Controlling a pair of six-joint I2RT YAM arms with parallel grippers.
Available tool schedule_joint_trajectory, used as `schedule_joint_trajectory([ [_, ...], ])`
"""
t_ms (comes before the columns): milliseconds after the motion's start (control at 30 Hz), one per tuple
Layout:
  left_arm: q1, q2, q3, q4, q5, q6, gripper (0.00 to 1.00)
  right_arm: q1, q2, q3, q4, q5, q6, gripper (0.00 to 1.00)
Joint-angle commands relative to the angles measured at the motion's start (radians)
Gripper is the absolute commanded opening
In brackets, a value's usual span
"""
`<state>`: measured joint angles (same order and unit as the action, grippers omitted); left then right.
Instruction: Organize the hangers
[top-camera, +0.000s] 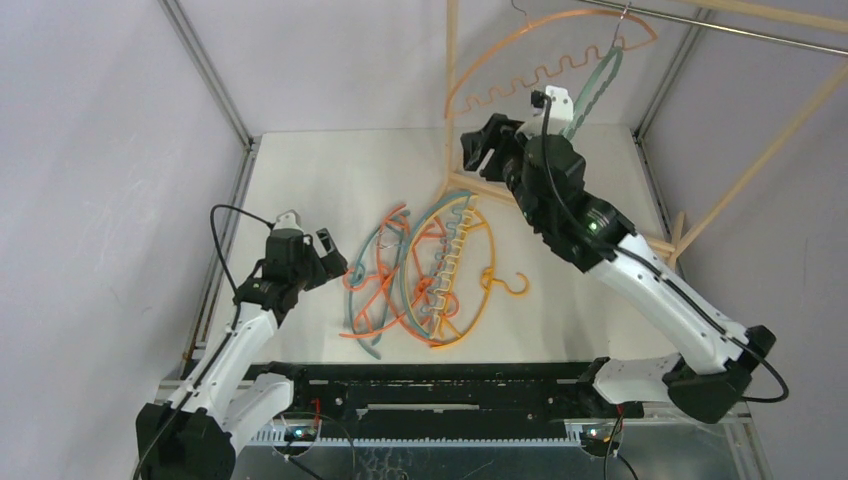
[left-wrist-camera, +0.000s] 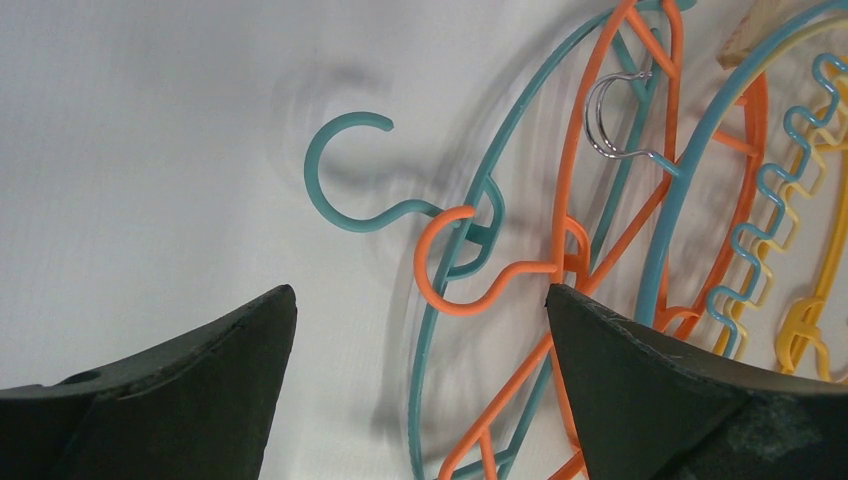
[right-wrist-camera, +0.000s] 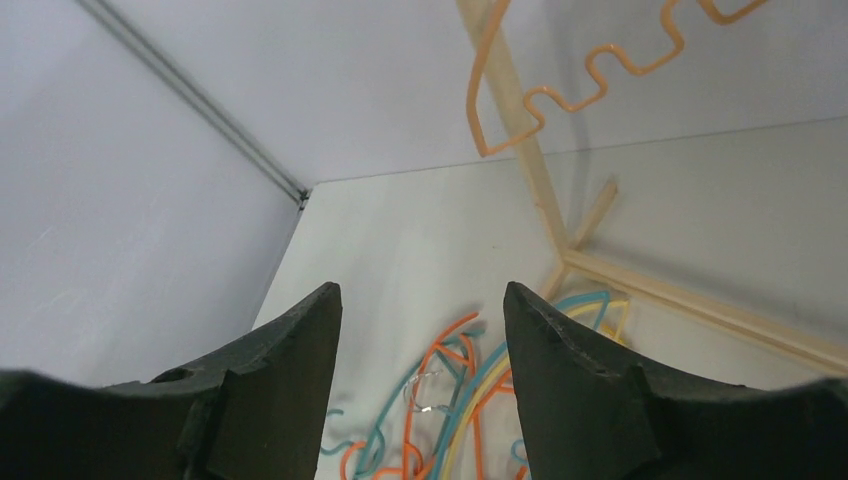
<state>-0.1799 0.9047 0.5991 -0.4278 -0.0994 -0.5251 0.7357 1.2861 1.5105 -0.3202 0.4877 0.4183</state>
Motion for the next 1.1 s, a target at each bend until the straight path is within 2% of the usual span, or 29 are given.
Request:
schedule_joint_trajectory([
  [0, 0.008, -0.041, -0.014, 0.044, 0.016, -0.012, 0.99, 0.113, -0.088, -0.037, -0.034, 0.077, -0.091, 0.68],
  [100, 0.008, -0.052, -0.021, 0.040, 0.016, -0.013, 1.00, 0.203, -0.113, -0.048, -0.109, 0.052, -0.128, 0.68],
  [200, 0.007, -0.058, -0.025, 0.041, 0.019, -0.017, 1.00, 0.236, -0.113, -0.079, -0.212, -0.044, -0.124, 0.68],
  [333, 0.007, -0.061, -0.034, 0.051, 0.023, -0.026, 0.99, 0.251, -0.071, -0.181, -0.268, -0.218, -0.091, 0.66],
  [467, 0.008, -0.053, -0.035, 0.058, 0.029, -0.026, 1.00, 0.286, 0.036, -0.258, -0.245, -0.352, -0.073, 0.64],
  [667, 0.007, -0.038, -0.019, 0.055, 0.032, -0.016, 0.99, 0.318, 0.262, -0.265, -0.152, -0.503, -0.036, 0.61],
  [833, 0.008, -0.038, -0.013, 0.045, 0.032, -0.012, 0.99, 0.317, 0.415, -0.225, -0.115, -0.474, -0.011, 0.59],
  [1067, 0.007, -0.060, -0.051, 0.037, 0.029, -0.020, 0.99, 0.322, 0.552, -0.102, -0.156, -0.466, -0.013, 0.54],
])
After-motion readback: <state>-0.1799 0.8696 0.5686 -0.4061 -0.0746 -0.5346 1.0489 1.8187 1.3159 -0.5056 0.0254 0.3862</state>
